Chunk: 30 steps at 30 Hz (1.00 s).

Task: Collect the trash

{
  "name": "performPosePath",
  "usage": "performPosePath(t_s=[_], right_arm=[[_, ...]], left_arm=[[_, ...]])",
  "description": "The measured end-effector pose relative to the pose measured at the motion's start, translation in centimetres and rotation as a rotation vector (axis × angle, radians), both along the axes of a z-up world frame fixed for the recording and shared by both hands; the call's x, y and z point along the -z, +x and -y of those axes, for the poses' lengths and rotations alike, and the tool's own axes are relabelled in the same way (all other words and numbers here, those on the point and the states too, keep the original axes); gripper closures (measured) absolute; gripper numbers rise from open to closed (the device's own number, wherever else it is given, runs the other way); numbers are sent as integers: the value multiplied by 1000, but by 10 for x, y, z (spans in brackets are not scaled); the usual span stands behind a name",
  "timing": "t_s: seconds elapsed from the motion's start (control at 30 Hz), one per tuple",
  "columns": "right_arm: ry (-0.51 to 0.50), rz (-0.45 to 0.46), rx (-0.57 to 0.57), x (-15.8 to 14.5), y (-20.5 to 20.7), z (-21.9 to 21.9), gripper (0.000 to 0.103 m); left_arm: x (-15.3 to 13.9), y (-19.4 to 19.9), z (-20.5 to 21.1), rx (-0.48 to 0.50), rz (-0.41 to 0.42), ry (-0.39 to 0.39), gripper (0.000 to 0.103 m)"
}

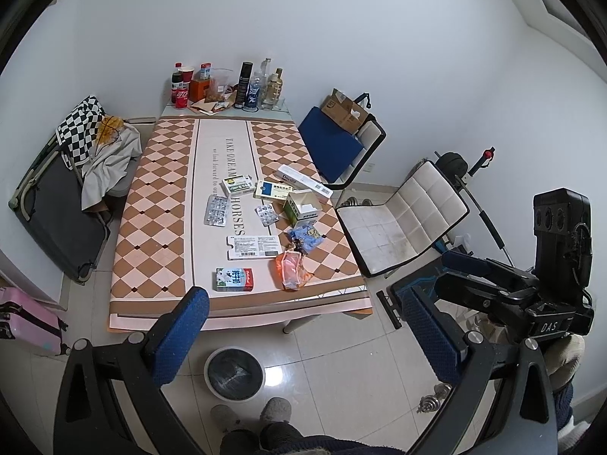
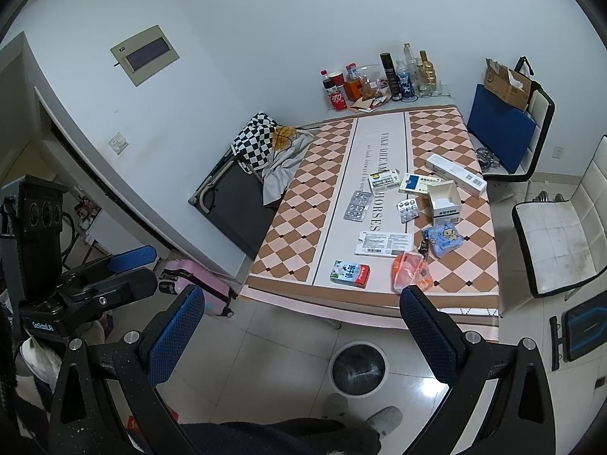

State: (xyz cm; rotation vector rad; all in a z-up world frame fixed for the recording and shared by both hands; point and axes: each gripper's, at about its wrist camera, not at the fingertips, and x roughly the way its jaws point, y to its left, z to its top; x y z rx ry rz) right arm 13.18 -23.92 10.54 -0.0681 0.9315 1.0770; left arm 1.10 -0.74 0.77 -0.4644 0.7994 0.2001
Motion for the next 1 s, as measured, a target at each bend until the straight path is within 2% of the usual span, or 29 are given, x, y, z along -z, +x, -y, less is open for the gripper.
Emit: performPosePath(t_s=[1.0], right_arm=[[-1,-3,9,-2,6,1,0]], left_arm=[[4,-5,-3,-1,0,4,0]])
